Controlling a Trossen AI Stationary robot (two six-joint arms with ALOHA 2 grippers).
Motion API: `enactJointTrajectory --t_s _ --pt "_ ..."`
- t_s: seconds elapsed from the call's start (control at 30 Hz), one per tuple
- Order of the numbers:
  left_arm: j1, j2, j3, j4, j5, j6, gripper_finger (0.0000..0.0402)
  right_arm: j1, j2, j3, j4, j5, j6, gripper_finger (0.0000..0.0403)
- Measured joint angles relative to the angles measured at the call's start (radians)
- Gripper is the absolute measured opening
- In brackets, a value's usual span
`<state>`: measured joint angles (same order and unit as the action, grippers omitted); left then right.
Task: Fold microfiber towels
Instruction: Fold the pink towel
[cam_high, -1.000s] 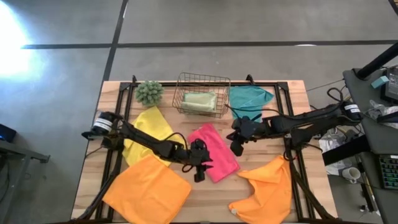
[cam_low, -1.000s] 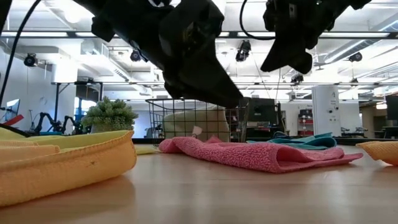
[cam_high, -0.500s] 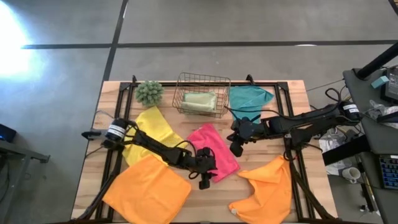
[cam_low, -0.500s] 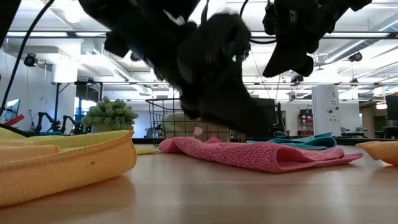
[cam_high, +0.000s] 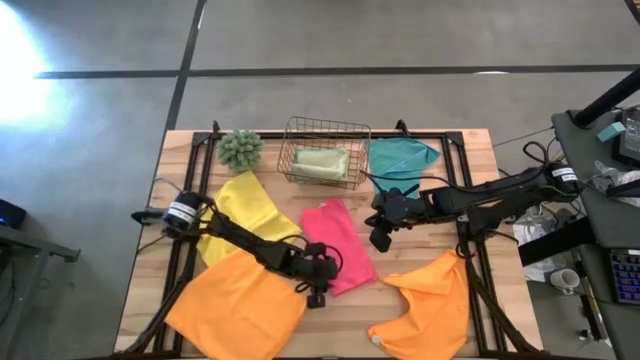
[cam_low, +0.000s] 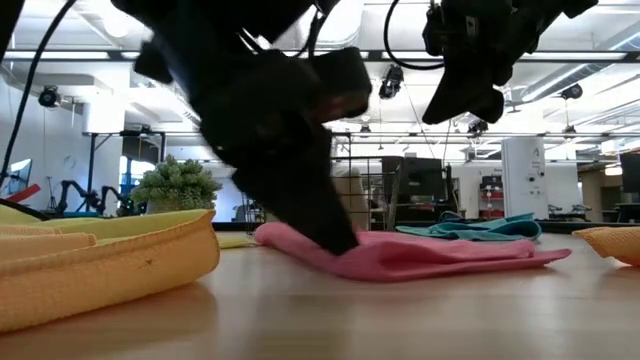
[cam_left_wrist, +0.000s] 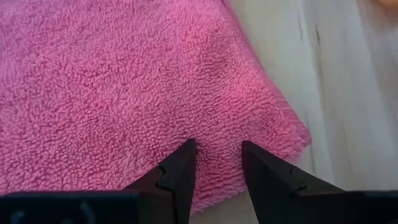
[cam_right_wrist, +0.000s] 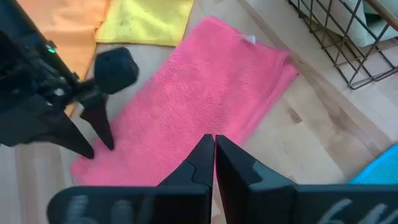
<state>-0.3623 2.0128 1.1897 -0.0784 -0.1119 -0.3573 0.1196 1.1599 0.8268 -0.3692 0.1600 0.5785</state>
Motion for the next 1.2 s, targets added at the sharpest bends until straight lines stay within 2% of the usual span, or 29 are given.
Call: enactJointTrajectory --t_s 0.33,0.53,0.67,0.83,1.0,1.2 --pt "-0.051 -0.113 -0.008 -0.367 0.018 0.012 0.0118 0.001 0.000 0.000 0.000 -0.003 0.004 0.0008" --pt "-0.071 -0.186 -0.005 -0.391 -0.053 0.031 0.0118 0.006 0.000 0.000 0.000 -0.003 -0.003 0.0008" --pt "-0.074 -0.232 0.007 -0.408 -0.063 0.027 0.0118 0.020 0.000 0.000 0.007 -0.008 -0.005 0.0008" --pt "-0.127 -0.296 0.020 -0.523 -0.090 0.025 0.0118 0.103 0.001 0.000 0.064 -0.010 -0.013 0.0008" --pt "-0.231 -0.298 0.037 -0.589 -0.149 0.025 0.0118 0.230 0.017 0.000 0.160 0.002 -0.021 0.0009" --pt "-0.309 -0.266 0.048 -0.575 -0.308 0.024 0.0118 0.337 0.061 0.000 0.243 0.050 -0.014 0.0033"
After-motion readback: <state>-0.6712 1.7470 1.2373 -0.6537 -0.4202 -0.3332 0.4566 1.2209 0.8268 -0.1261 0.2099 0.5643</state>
